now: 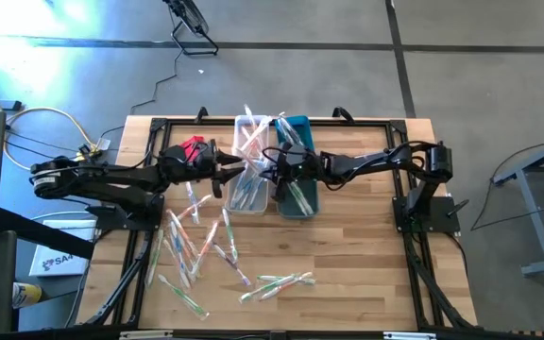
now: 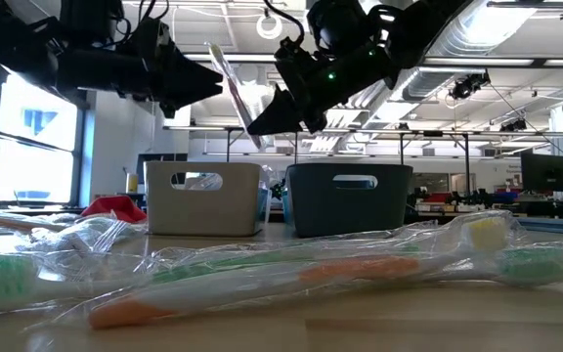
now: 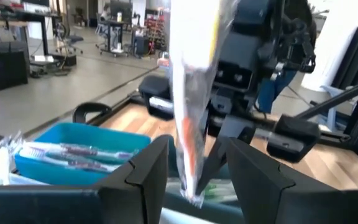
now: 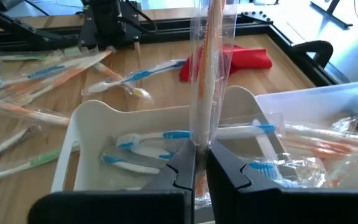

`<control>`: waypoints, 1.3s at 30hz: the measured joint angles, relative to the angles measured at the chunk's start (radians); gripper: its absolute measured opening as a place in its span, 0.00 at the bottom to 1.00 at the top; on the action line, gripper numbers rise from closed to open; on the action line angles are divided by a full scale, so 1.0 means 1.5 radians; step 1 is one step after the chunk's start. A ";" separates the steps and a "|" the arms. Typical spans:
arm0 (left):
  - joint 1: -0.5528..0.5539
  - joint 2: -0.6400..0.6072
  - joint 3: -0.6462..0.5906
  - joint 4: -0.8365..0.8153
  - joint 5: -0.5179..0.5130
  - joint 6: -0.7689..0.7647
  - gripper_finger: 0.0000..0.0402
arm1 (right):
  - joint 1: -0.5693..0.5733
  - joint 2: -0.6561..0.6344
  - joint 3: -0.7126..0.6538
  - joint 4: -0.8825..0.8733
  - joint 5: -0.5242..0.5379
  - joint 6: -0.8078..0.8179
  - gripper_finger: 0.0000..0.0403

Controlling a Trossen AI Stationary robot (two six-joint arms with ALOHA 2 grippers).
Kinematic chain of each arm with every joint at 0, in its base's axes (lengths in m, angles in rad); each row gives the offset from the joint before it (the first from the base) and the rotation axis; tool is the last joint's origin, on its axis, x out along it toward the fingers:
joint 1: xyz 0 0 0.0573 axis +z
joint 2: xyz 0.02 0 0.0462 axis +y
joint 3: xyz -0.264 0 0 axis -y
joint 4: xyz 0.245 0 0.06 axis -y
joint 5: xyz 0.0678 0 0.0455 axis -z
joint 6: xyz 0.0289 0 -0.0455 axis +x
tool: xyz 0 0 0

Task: Pick & Place Toothbrushes
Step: Put the orange toothbrush into the transparent bin

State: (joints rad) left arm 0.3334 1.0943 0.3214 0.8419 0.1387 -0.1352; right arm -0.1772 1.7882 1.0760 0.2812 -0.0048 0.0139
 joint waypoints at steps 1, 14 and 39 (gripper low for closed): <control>0.000 0.000 0.000 0.008 0.000 0.000 0.40 | 0.000 0.000 0.000 0.000 0.000 0.002 0.03; 0.000 0.009 0.000 0.019 -0.002 0.000 0.40 | 0.002 0.000 0.000 0.000 -0.016 0.005 0.03; 0.000 0.143 0.084 0.032 0.023 0.018 0.40 | 0.009 0.000 0.000 -0.001 -0.029 -0.025 0.03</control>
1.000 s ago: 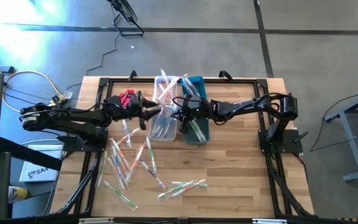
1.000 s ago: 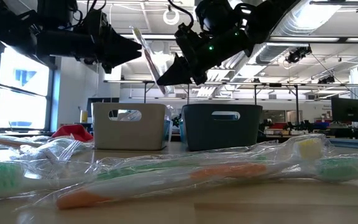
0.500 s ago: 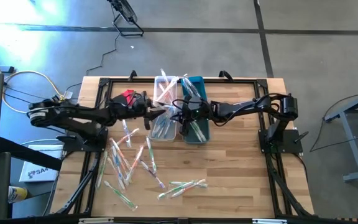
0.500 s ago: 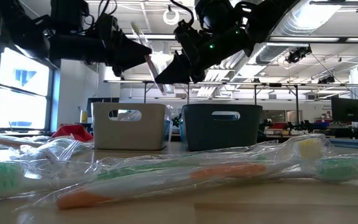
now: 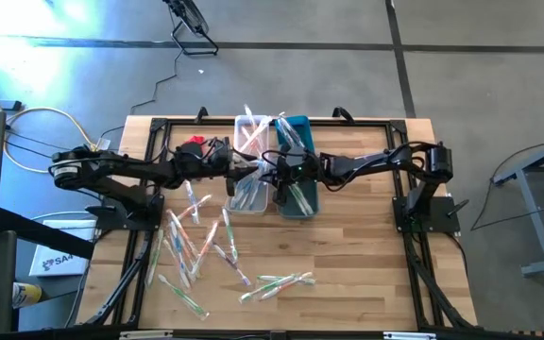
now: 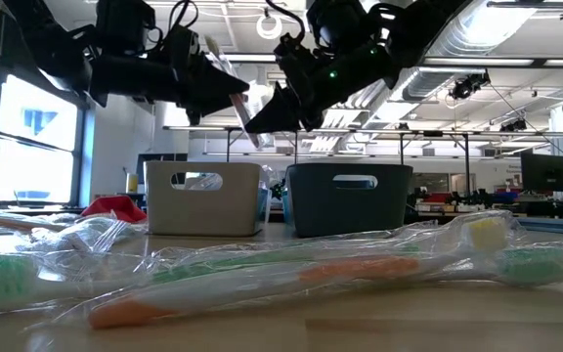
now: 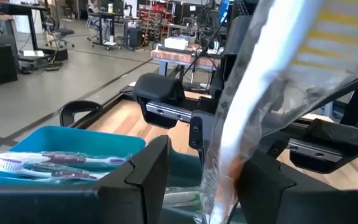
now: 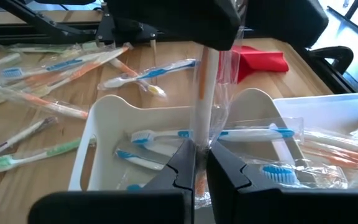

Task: Pick & Place Toothbrushes
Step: Put the orange toothbrush into the transparent bin

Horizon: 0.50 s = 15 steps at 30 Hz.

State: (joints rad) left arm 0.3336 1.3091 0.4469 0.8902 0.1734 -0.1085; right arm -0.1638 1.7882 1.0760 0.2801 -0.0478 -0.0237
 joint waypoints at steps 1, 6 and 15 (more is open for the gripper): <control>0.000 0.000 0.000 -0.002 0.000 0.000 0.40 | 0.000 0.000 0.000 0.000 0.004 0.000 0.03; 0.000 0.000 0.000 0.000 0.000 0.000 0.40 | 0.000 0.000 0.000 0.000 0.014 0.000 0.03; 0.000 0.000 0.000 0.003 0.000 0.000 0.24 | -0.001 0.000 0.000 0.000 0.015 0.000 0.03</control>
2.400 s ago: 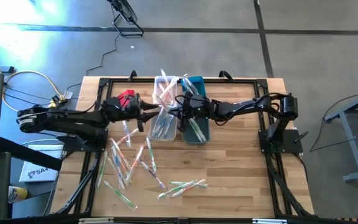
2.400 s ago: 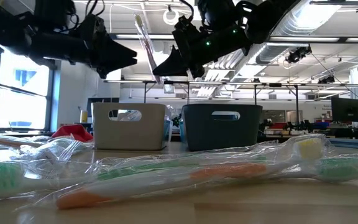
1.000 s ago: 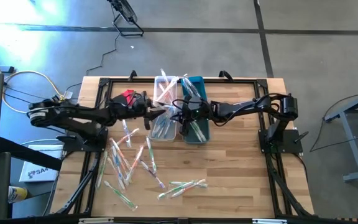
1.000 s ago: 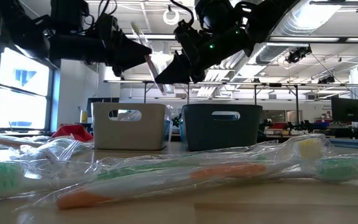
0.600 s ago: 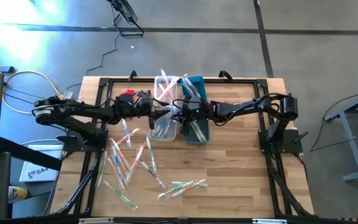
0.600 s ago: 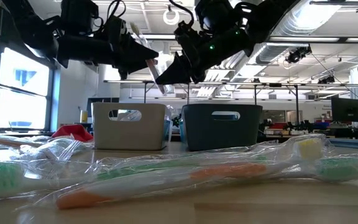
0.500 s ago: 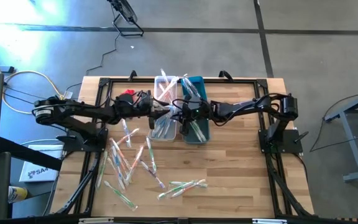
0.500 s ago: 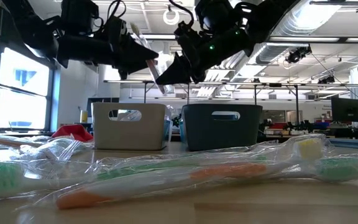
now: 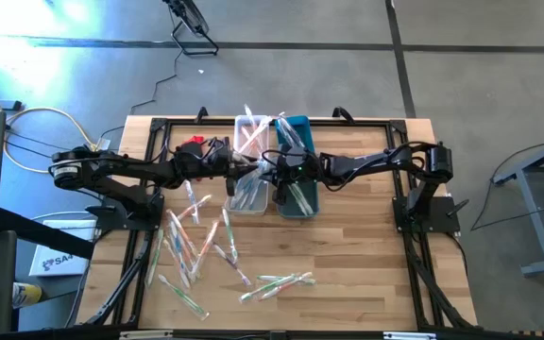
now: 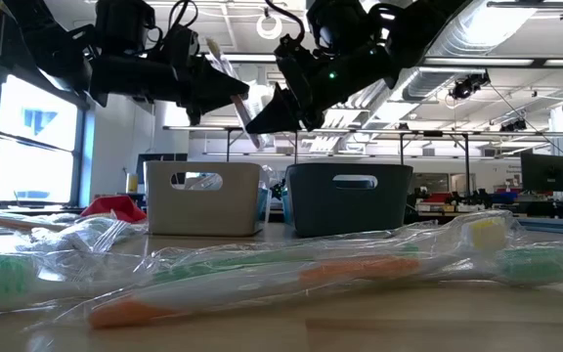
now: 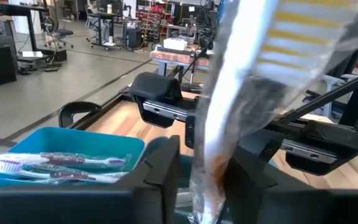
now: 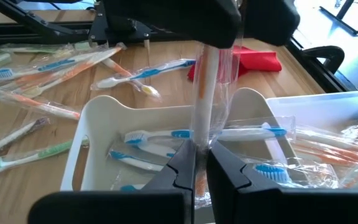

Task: Pick & Place Toothbrushes
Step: Put the orange toothbrush into the transparent bin

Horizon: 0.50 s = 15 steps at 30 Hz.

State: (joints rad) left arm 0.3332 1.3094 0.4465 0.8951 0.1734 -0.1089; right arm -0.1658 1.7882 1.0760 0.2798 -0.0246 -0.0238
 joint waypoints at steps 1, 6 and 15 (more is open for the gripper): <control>0.000 0.000 0.000 0.002 0.000 0.000 0.21 | 0.000 0.000 0.000 0.000 0.000 0.000 0.03; 0.000 0.000 0.000 0.014 0.001 -0.012 0.10 | -0.001 0.000 0.000 0.001 0.002 0.000 0.03; 0.000 0.000 0.000 0.005 0.003 -0.020 0.06 | 0.000 0.000 0.000 -0.001 0.012 -0.003 0.03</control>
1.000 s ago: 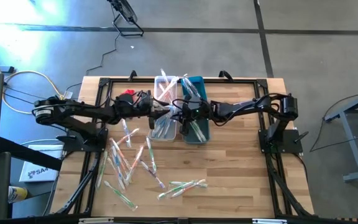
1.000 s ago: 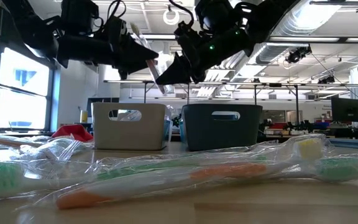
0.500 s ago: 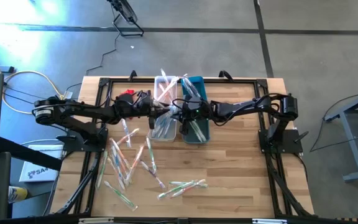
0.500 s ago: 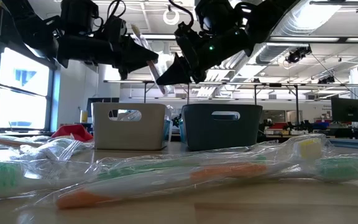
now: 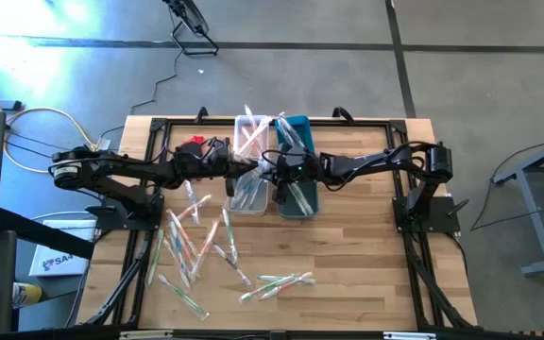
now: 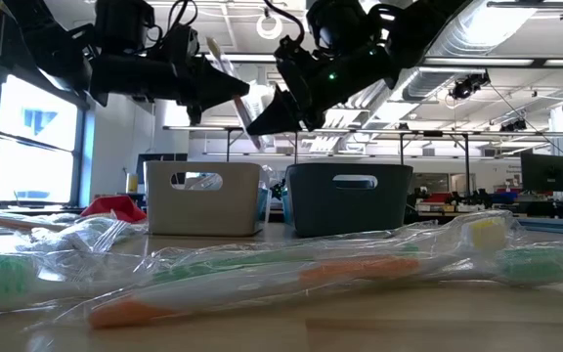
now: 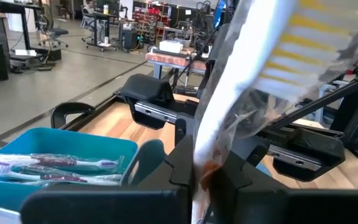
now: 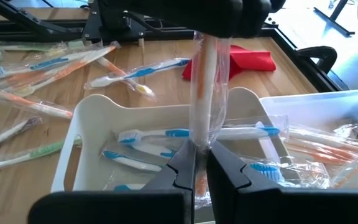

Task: Pick & Place Toothbrushes
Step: Put the orange toothbrush into the transparent bin

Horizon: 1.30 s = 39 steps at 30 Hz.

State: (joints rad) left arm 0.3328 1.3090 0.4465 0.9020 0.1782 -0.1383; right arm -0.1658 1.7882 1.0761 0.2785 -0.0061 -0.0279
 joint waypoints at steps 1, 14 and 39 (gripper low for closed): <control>0.000 0.000 0.000 -0.005 0.000 0.000 0.06 | 0.000 0.000 0.000 -0.002 0.001 -0.001 0.03; 0.001 0.000 -0.001 -0.031 0.029 0.002 0.05 | 0.000 0.001 0.000 0.003 0.005 -0.005 0.20; 0.188 -0.103 0.135 -0.392 0.032 0.059 0.05 | 0.009 -0.215 0.000 -0.413 0.051 -0.014 0.41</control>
State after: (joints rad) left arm 0.6150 1.1548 0.6485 0.3139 0.2267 -0.0504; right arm -0.1528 1.4658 1.0760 -0.3412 0.0701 -0.0494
